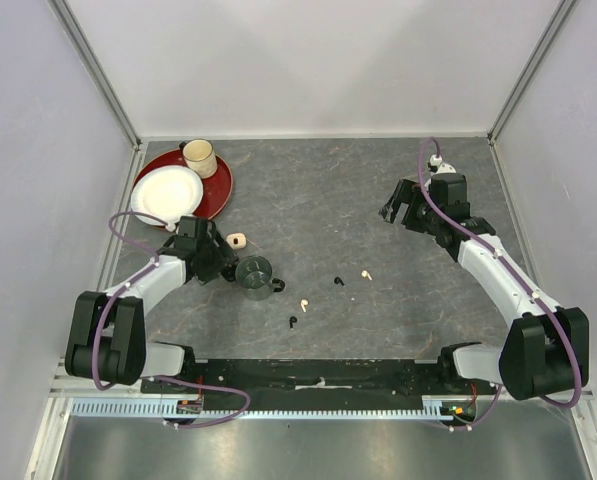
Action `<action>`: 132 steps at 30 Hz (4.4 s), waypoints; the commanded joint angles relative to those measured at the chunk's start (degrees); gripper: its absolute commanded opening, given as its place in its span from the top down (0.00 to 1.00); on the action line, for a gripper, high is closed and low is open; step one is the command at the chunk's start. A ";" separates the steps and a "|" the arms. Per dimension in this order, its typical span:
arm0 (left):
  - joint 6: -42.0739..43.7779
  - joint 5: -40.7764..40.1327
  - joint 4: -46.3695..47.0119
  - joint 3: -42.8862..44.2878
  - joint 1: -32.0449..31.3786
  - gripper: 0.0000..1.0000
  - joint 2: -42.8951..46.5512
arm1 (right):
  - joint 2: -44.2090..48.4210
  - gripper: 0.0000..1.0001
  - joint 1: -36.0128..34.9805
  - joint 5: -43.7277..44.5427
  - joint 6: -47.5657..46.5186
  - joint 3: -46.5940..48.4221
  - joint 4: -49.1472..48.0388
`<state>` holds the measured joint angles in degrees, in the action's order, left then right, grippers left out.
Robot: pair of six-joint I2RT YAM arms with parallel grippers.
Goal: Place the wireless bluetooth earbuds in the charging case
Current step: Pick up the charging case at the center of the board, then place the charging case at the center of the board.
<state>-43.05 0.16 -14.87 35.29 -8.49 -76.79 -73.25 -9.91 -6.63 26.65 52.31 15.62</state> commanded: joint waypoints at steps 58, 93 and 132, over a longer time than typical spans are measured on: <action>-2.83 -24.85 -16.32 5.93 -5.39 0.73 4.71 | -1.63 0.02 -0.11 -2.33 1.56 1.39 -0.41; -9.51 -9.49 -2.80 36.31 -34.13 0.83 -17.65 | 10.24 0.02 -0.11 4.55 7.01 -5.91 0.73; -10.57 -9.48 -11.14 56.38 -35.54 0.44 -43.79 | 0.31 0.02 -4.50 -2.86 -1.17 -9.16 -5.07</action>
<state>-54.26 -7.51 -25.19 89.71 -43.86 -121.14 -72.88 -13.80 -9.41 26.04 43.99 13.69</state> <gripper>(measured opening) 0.540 0.982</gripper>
